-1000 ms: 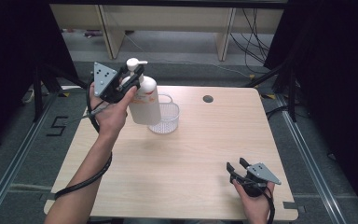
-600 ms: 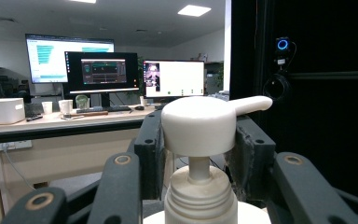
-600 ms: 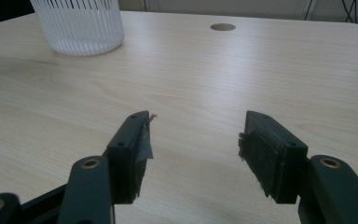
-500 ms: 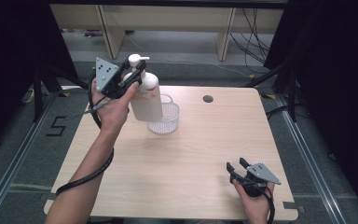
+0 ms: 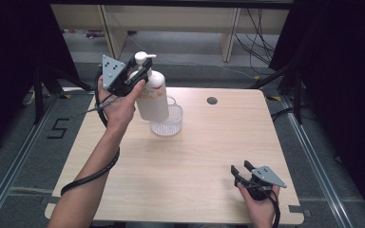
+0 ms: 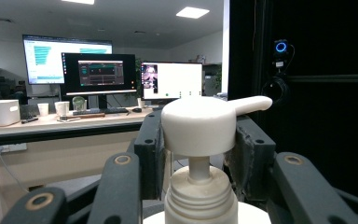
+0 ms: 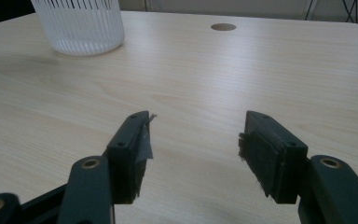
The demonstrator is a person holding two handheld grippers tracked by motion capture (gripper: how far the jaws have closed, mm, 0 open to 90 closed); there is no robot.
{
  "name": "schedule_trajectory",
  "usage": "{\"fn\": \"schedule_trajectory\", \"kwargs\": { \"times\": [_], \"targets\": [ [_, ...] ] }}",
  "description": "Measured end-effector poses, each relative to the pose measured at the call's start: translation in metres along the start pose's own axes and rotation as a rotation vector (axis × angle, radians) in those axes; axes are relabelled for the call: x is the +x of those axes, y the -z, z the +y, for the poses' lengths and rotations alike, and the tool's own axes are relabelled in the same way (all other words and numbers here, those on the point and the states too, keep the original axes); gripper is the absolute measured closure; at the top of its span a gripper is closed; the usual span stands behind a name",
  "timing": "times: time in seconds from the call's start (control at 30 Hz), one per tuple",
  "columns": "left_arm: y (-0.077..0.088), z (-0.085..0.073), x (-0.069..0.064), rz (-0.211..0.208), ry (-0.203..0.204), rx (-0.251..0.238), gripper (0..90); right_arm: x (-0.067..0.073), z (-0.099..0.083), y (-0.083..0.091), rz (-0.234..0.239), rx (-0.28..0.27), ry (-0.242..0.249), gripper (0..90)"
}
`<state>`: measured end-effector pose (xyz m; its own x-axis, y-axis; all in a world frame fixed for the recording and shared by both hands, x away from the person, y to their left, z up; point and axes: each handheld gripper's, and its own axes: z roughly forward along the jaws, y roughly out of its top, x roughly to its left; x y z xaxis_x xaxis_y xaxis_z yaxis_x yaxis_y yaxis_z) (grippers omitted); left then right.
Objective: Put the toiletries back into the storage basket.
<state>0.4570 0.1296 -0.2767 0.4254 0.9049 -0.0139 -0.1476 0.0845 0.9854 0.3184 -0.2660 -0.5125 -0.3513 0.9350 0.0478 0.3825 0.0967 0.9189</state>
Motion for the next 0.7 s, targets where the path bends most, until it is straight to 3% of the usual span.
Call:
{"fn": "schedule_trajectory", "kwargs": {
  "times": [0.07,0.13,0.3,0.43,0.5,0.6,0.67,0.7],
  "targets": [
    [-0.001,0.0,0.0,0.001,-0.002,0.001,59.1,0.0,-0.001,-0.001,0.002,-0.025,-0.002,42.3],
    [-0.003,0.0,-0.001,0.001,-0.003,0.003,59.2,0.003,-0.001,0.0,0.004,-0.005,-0.045,42.3],
    [-0.007,-0.001,-0.002,-0.005,-0.006,-0.003,59.1,0.001,-0.001,-0.002,0.014,-0.019,-0.015,42.3],
    [-0.009,-0.001,-0.003,-0.01,-0.003,-0.012,59.1,-0.001,0.0,0.0,-0.004,-0.02,0.008,42.2],
    [-0.011,-0.001,-0.003,-0.012,-0.005,-0.011,59.1,0.003,-0.001,-0.001,0.011,-0.018,-0.049,42.2],
    [-0.013,-0.001,-0.004,-0.012,-0.014,-0.013,59.1,0.001,-0.001,-0.001,0.009,-0.015,-0.012,42.2],
    [-0.014,-0.001,-0.005,-0.014,-0.018,-0.014,59.1,0.0,-0.001,-0.002,0.021,-0.026,-0.011,42.2],
    [-0.015,-0.001,-0.005,-0.014,-0.019,-0.011,59.1,0.002,-0.001,-0.001,0.01,-0.02,-0.039,42.2]
  ]
}}
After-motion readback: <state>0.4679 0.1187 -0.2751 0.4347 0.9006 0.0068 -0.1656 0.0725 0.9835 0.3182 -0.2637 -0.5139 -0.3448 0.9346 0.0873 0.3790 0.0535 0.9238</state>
